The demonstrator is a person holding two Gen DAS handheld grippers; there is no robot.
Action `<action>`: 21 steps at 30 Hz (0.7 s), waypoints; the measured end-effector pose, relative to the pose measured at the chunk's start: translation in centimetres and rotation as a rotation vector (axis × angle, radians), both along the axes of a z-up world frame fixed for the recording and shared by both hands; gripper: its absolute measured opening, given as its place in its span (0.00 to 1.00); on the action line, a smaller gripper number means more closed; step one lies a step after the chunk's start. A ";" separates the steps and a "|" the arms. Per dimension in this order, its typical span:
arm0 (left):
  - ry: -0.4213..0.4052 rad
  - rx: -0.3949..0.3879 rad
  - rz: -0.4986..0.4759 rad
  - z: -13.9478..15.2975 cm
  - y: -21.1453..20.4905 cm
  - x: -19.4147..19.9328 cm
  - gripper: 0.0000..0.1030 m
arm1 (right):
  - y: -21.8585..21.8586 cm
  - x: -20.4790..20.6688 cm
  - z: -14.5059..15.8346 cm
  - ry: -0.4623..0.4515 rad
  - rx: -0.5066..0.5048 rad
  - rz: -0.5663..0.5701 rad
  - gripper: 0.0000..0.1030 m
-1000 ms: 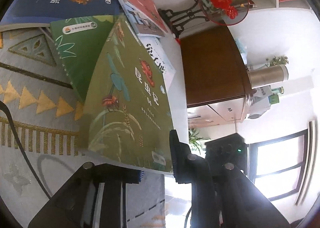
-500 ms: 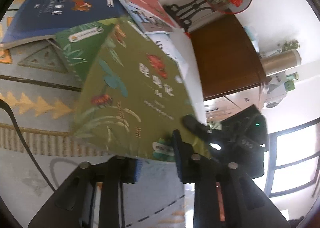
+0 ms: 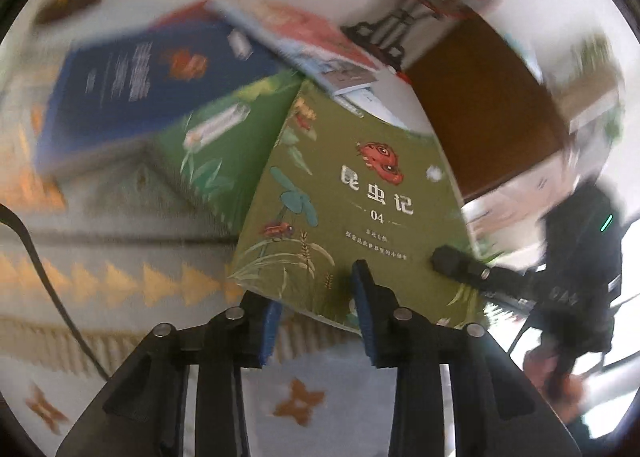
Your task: Organize books
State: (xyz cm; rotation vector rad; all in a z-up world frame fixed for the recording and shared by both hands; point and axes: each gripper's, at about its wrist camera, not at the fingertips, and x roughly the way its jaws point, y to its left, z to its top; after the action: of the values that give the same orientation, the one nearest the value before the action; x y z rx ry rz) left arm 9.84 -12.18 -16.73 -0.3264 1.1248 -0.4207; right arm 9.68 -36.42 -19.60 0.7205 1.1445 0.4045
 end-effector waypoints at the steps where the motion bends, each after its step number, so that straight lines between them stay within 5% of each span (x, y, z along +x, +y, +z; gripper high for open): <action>1: -0.048 0.060 -0.031 0.5 -0.7 -0.2 0.29 | 0.7 0.0 0.5 -0.021 -0.066 0.015 0.10; 4: -0.182 0.202 -0.125 2.3 -2.5 -1.0 0.29 | 2.3 -0.2 1.9 -0.089 -0.218 0.044 0.11; 8: -0.212 0.186 -0.170 3.6 -1.4 -1.4 0.28 | 3.6 -1.0 3.7 -0.164 -0.330 0.083 0.12; 14: -0.250 0.163 -0.215 5.8 0.5 -3.1 0.28 | 5.3 -3.2 5.7 -0.206 -0.343 0.123 0.12; 21: -0.293 0.142 -0.158 9.0 5.0 -4.0 0.28 | 9.7 -4.3 9.2 -0.289 -0.352 0.155 0.13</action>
State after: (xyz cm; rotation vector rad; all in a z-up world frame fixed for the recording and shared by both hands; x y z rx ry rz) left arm 5.87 -7.15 -7.70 -0.0482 0.8903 -0.5075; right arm 5.41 -26.77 -10.44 0.2564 0.9658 0.4084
